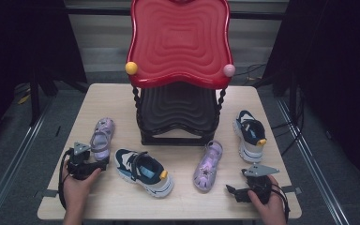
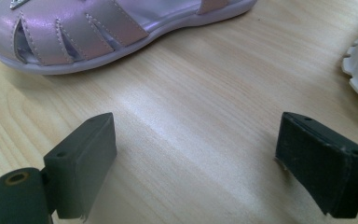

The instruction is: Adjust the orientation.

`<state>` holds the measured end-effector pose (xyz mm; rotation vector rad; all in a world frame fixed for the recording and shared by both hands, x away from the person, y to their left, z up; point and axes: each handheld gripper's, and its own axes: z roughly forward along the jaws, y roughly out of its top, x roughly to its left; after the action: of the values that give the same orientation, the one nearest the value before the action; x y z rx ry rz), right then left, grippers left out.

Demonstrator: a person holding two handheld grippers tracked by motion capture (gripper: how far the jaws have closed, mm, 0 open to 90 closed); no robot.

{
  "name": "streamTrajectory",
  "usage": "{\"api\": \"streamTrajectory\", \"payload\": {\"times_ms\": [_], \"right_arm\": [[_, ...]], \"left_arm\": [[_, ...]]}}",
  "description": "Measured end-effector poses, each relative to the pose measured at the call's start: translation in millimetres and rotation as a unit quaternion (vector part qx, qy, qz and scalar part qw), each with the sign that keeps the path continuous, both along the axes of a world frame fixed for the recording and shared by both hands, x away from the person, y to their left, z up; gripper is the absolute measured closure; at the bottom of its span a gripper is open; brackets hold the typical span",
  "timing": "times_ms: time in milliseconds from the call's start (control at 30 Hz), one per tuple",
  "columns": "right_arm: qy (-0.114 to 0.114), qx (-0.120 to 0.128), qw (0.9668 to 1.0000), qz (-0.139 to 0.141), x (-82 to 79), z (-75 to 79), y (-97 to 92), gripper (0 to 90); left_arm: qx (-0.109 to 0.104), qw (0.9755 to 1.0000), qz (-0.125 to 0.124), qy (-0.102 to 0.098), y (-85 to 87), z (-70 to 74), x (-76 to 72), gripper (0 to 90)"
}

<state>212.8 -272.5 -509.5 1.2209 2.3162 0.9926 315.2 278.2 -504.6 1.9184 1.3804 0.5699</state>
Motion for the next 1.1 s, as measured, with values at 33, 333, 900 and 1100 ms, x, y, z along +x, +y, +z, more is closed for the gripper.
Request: {"api": "streamTrajectory", "payload": {"times_ms": [33,333,900,1100], "right_arm": [[0.000,0.000,1.0000,0.000,0.0,0.0,0.0,11.5],[0.000,0.000,1.0000,0.000,0.1,0.0,0.0,11.5],[-0.001,0.000,1.0000,0.002,0.4,-0.1,-0.2,11.5],[-0.001,0.001,1.0000,0.005,1.1,-0.3,-0.4,11.5]], "left_arm": [[0.001,1.0000,0.002,-0.003,-0.6,0.9,1.0,19.1],[0.002,1.0000,0.001,0.004,-1.6,-3.5,11.7,30.0],[0.002,0.9999,-0.012,0.002,20.7,-2.2,-9.2,36.7],[0.002,1.0000,0.009,-0.003,22.1,2.5,-9.6,25.8]]}}
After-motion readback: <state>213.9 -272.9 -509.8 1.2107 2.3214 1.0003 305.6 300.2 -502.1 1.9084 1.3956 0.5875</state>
